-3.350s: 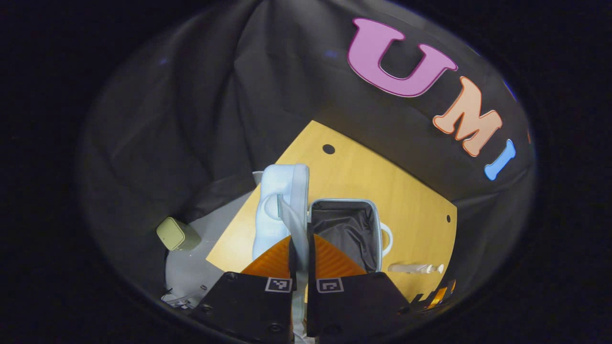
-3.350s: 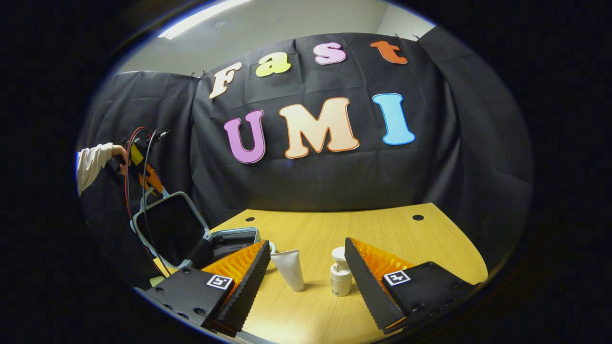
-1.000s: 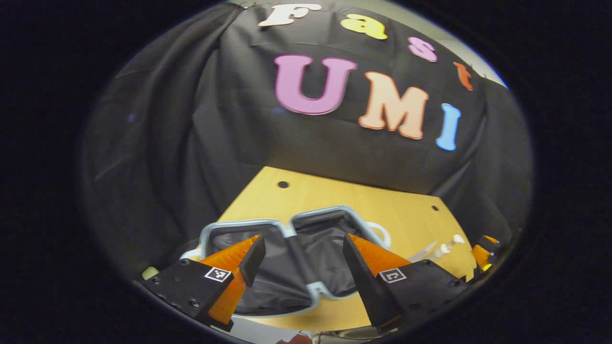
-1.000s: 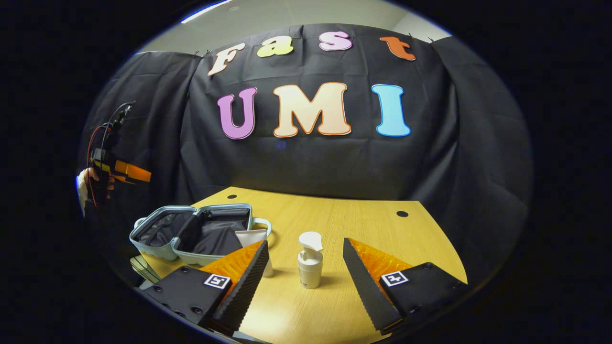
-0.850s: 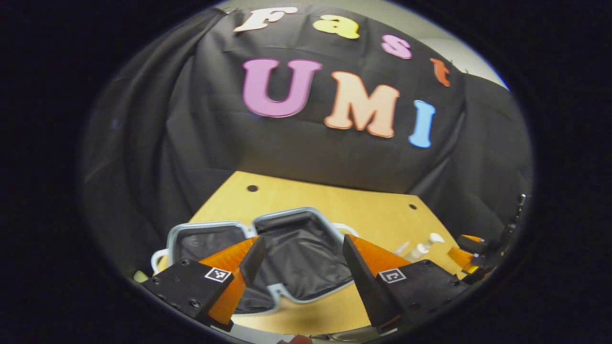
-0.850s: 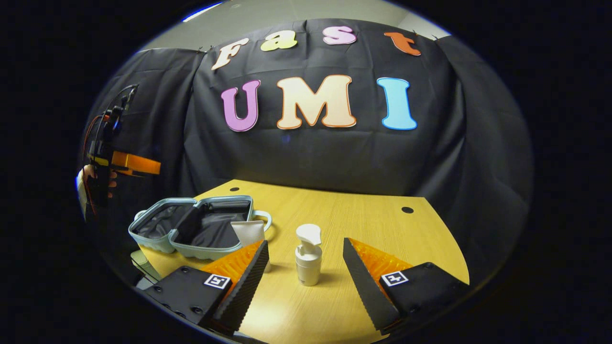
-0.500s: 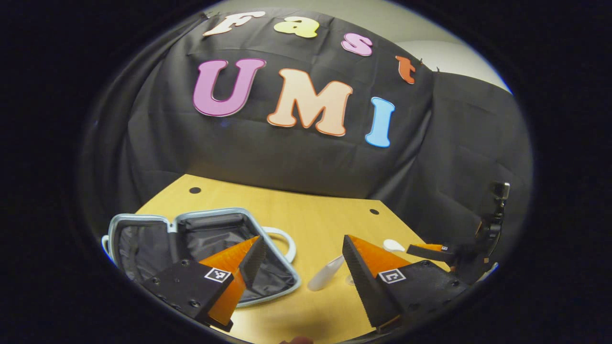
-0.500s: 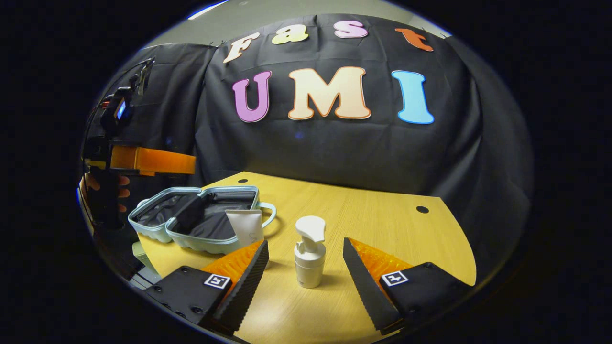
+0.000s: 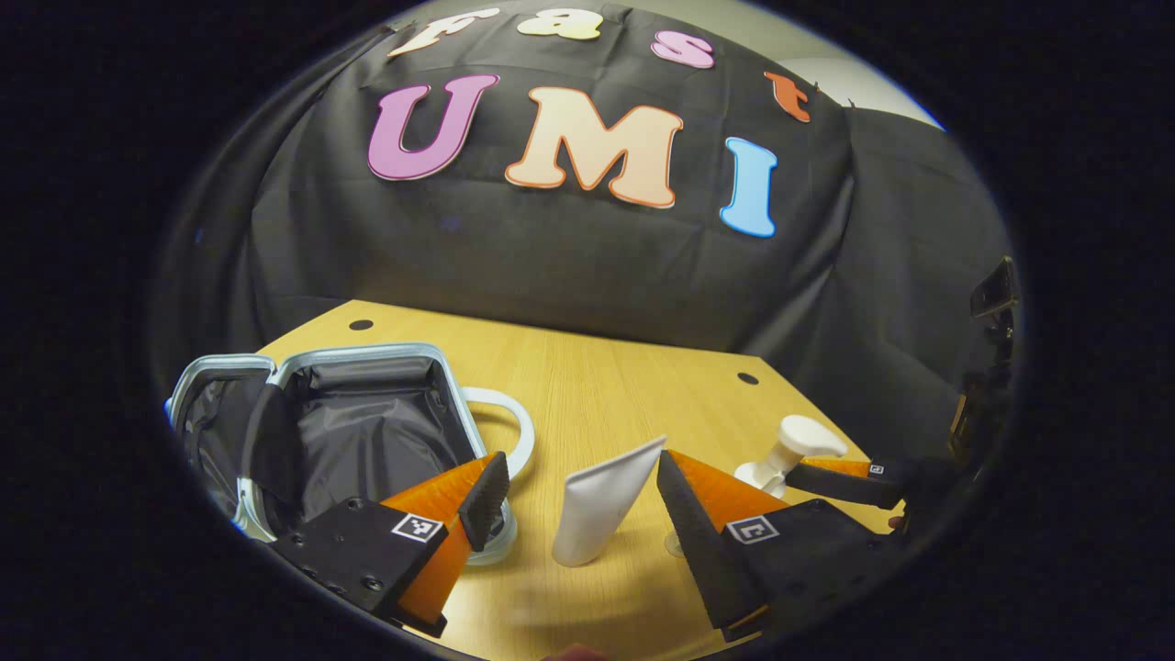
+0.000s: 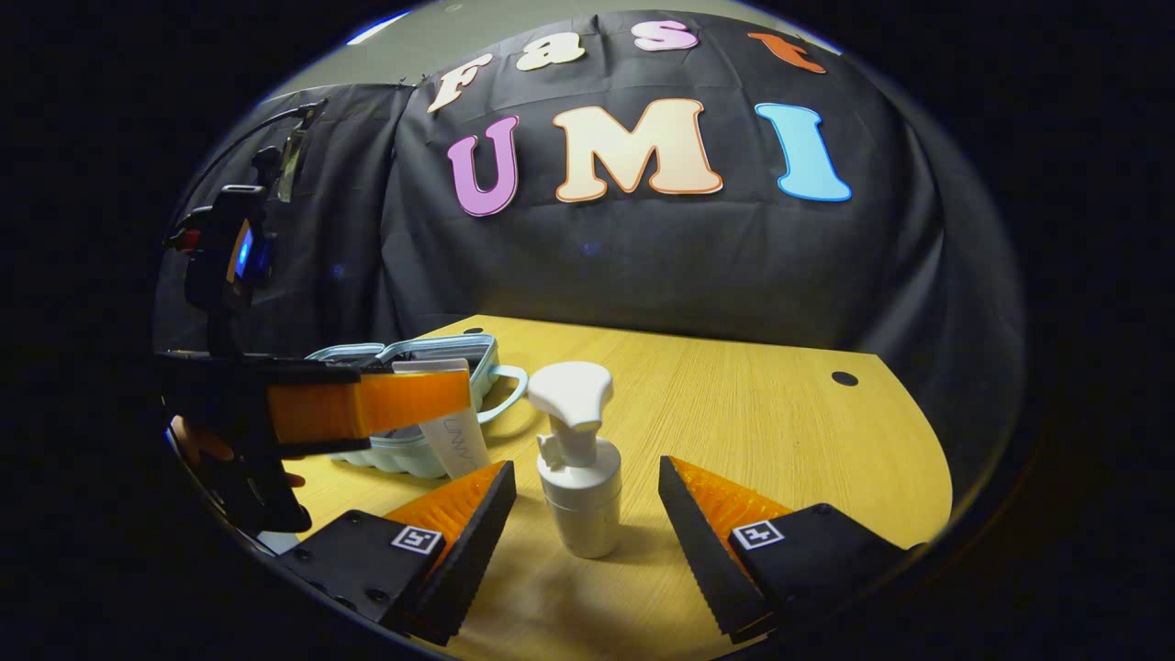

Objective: First open the suitcase, pack the skin care products into it, and then close the suitcase.

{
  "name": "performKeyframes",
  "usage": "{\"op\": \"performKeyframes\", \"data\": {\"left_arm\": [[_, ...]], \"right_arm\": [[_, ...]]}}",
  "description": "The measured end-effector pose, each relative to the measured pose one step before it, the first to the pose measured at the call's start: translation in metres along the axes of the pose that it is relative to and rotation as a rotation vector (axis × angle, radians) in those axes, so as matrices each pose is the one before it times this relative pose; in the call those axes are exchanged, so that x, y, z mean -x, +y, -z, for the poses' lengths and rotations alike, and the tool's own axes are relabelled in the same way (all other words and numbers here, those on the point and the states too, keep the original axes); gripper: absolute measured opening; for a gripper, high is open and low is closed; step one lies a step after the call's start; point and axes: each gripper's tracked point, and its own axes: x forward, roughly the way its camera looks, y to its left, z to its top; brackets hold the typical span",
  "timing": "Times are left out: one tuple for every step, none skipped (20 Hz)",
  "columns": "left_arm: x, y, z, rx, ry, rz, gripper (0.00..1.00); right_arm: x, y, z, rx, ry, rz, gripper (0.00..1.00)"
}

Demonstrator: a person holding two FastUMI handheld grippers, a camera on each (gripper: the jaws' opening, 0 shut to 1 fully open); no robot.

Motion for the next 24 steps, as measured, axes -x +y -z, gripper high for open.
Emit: {"op": "performKeyframes", "data": {"left_arm": [[-0.00405,-0.00153,0.0054,-0.00631,0.00861,-0.00041,0.95],[-0.00366,-0.00155,0.00587,-0.00883,0.00576,-0.00617,0.95],[-0.00339,-0.00219,0.00438,-0.01294,0.01072,0.00172,0.95],[-0.00339,-0.00293,0.00472,-0.01421,0.00914,0.00037,0.93],[-0.00199,-0.00356,0.0028,-0.01355,0.00699,0.00429,0.87],[-0.00284,-0.00128,0.00301,-0.0102,0.00612,-0.00389,0.82],[-0.00185,-0.00003,0.00329,-0.00509,0.01169,-0.00843,0.77],[-0.00227,0.00069,0.00259,-0.00603,0.00563,-0.01194,0.64],[-0.00151,-0.00115,0.00011,-0.00133,0.00551,0.00488,0.58],[-0.00388,-0.00135,0.00139,0.00154,0.0007,-0.00241,0.44],[0.00178,-0.00022,-0.00073,-0.0049,0.0005,-0.00198,0.43],[-0.00192,-0.00053,-0.00104,-0.00748,-0.00021,-0.00114,0.34],[0.00017,-0.00125,-0.00087,0.00029,0.00278,0.00072,0.31],[0.00064,-0.00126,0.0016,0.01681,0.0097,0.00978,0.28],[0.00116,-0.00303,0.00005,0.0272,0.01126,0.0175,0.27],[0.00114,-0.0032,-0.00162,0.02555,0.00482,0.01046,0.23],[0.00271,0.0001,-0.0047,0.01262,-0.00076,-0.00118,0.22],[0.0029,0.00103,-0.00724,0.00433,-0.00863,-0.00749,0.22],[0.00444,0.00188,-0.00952,0.00299,-0.00778,-0.00563,0.21],[0.00651,0.00168,-0.00919,0.00183,-0.00548,-0.00036,0.2],[0.00737,0.00457,-0.01288,0.0029,-0.01164,-0.00308,0.2],[0.00588,0.00691,-0.0109,0.0042,-0.00116,-0.00655,0.2],[0.00635,0.00957,-0.01147,0.00591,-0.00079,-0.01516,0.2],[0.00623,0.01251,-0.01255,0.0058,-0.00475,-0.02002,0.2]], "right_arm": [[-0.00299,-0.0011,0.00364,-0.00647,0.00399,-0.00608,0.99],[-0.00441,-0.00107,0.00406,-0.00414,0.00544,-0.00437,0.98],[-0.00308,-0.00114,0.00266,-0.00053,0.00678,-0.00488,0.98],[-0.00225,-0.00037,0.00363,0.00305,0.00639,-0.00378,0.98],[-0.00221,-0.00035,0.00154,0.00334,0.00324,-0.00651,0.98],[-0.00086,0.00027,0.00114,0.00201,0.00206,-0.00539,0.98],[-0.00159,0.00014,0.00098,-0.00164,0.00396,-0.00475,0.98],[-0.00149,0.00023,0.00127,-0.0055,0.00278,-0.00514,0.98],[-0.0017,0.00002,0.00122,-0.00505,0.00368,-0.00395,0.95],[-0.00143,-0.00052,0.00145,-0.00484,0.00474,-0.00461,0.93],[-0.00138,0.00075,0.00061,-0.00534,0.00394,-0.00804,0.91],[-0.00071,0.00189,0.00044,-0.00399,0.0029,-0.00917,0.88],[-0.00139,0.0015,-0.0004,-0.00008,0.00062,-0.00607,0.84],[-0.00019,0.00093,0.0003,0.00313,0.00062,-0.0022,0.77],[-0.00488,0.00073,-0.00152,0.0055,-0.00233,-0.00464,0.65],[0.00273,0.00155,0.0022,0.00829,0.00521,-0.00528,0.65],[0.00032,0.00029,0.00017,0.01581,0.0,0.00101,0.63],[0.0016,0.00035,-0.00032,0.01308,0.00313,0.00133,0.62],[-0.00027,0.00026,-0.00059,0.00773,0.00247,0.00122,0.61],[-0.00018,-0.00054,0.00131,0.00275,0.01024,-0.00006,0.6],[0.0005,-0.00043,-0.00013,0.0007,0.01164,0.00164,0.6],[0.00195,0.00061,-0.00038,-0.00178,0.01073,0.00087,0.61],[0.00232,-0.00013,-0.00381,-0.0057,0.00171,0.00097,0.61],[0.00335,-0.00026,-0.00375,-0.00623,0.00155,-0.00064,0.61]]}}
